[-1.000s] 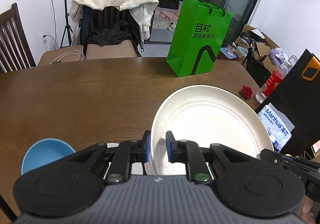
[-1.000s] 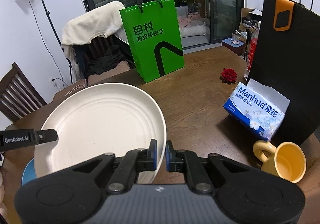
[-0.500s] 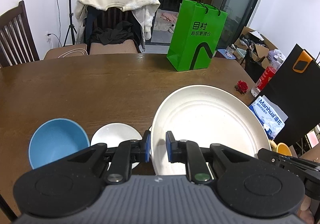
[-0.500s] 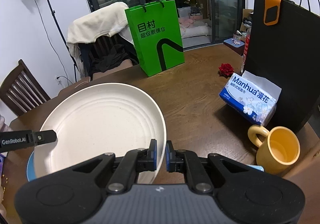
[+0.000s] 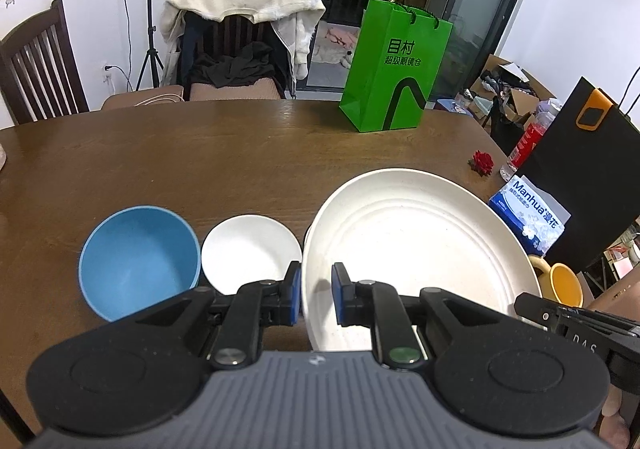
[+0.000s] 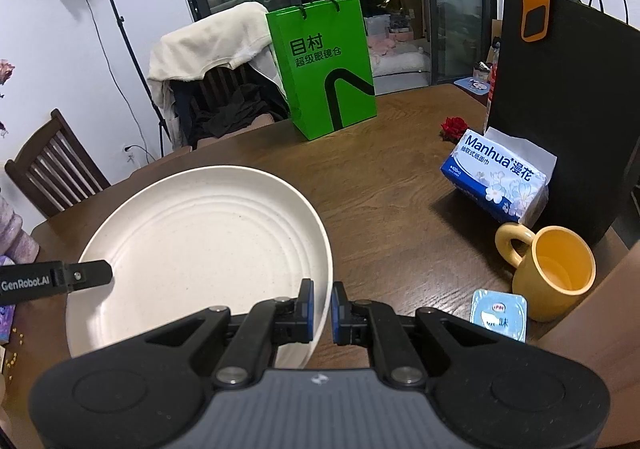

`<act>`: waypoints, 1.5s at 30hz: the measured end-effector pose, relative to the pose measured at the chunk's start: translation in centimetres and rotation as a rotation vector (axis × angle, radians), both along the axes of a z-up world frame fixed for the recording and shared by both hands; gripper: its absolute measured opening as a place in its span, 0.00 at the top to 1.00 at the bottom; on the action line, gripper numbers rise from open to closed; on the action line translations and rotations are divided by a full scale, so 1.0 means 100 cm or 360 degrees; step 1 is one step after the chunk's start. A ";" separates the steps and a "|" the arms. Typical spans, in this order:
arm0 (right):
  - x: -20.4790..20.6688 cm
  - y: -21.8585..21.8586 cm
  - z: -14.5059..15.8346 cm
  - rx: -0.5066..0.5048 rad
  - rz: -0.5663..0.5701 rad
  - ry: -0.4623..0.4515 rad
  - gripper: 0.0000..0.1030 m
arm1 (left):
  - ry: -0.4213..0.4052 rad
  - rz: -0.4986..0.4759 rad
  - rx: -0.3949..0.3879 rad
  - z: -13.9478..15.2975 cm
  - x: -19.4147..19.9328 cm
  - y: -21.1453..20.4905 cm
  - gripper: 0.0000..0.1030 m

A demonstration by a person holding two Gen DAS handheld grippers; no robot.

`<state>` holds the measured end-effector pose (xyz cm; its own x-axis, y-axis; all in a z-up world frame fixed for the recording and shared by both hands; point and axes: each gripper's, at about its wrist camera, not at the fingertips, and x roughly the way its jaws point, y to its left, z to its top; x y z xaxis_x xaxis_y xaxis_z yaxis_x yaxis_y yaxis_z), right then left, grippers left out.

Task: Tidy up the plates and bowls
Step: 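Carry the cream plate with both grippers toward the stacked cream plates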

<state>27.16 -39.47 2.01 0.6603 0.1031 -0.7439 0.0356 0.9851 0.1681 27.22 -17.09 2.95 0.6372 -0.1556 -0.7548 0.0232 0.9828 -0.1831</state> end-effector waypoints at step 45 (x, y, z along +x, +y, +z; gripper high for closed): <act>-0.088 0.016 -0.014 -0.0016 0.0117 -0.0024 0.92 | 0.0017 0.0068 -0.0026 -0.011 -0.093 0.024 0.85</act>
